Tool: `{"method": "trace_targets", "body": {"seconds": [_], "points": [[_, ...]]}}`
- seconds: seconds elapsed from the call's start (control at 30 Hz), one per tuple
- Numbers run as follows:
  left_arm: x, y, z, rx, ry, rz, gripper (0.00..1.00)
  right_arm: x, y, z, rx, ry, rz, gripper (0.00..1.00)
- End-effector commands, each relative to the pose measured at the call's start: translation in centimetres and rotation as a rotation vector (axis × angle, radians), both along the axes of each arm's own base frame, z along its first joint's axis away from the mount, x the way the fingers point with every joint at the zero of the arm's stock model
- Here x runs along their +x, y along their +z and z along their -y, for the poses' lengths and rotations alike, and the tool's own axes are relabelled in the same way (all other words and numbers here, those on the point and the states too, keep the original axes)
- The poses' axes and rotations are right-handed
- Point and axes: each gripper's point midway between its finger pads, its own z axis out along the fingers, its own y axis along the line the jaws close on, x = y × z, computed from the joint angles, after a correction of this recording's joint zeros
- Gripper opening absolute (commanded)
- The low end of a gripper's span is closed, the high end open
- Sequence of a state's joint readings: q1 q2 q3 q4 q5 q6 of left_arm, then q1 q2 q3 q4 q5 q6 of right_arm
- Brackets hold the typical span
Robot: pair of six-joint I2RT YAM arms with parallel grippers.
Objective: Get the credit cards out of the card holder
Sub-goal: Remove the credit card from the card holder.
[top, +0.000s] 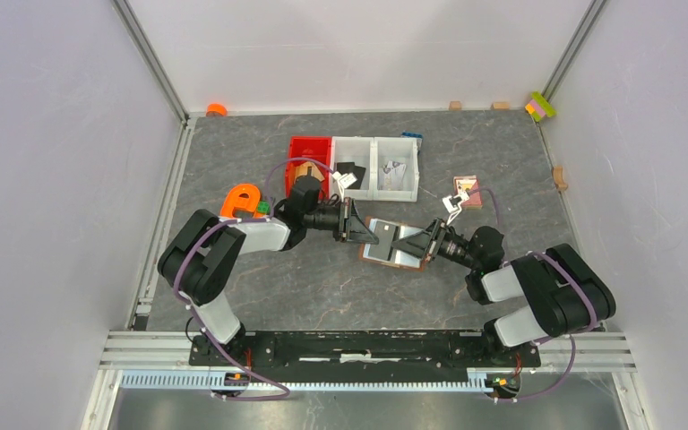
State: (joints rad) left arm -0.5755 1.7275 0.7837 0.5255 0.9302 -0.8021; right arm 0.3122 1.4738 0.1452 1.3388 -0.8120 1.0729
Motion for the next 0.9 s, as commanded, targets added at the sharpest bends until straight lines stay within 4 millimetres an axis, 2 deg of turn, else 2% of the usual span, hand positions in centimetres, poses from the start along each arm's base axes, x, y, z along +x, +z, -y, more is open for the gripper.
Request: {"method": "trace_targets", "body": {"seconds": [0.0, 0.13, 0.43, 0.63, 0.87], "points": [[0.1, 0.3, 2.4, 0.008, -0.002, 0.098, 0.02, -3.4, 4.5, -1.8, 0.094, 0.202, 0.195, 0.26], [-0.6, 0.9, 2.9, -0.024, -0.035, 0.103, 0.02, -3.3, 4.0, -2.1, 0.084, 0.208, 0.179, 0.29], [-1.7, 1.9, 3.6, -0.072, -0.087, 0.107, 0.02, -2.4, 1.6, -2.7, -0.019, 0.193, 0.145, 0.39], [-1.5, 1.4, 3.7, -0.065, -0.084, 0.09, 0.02, -3.0, 3.3, -2.6, 0.034, 0.198, 0.196, 0.34], [-0.3, 0.5, 2.9, 0.001, 0.002, 0.102, 0.02, -2.0, 2.9, -1.3, 0.044, 0.124, 0.152, 0.35]]}}
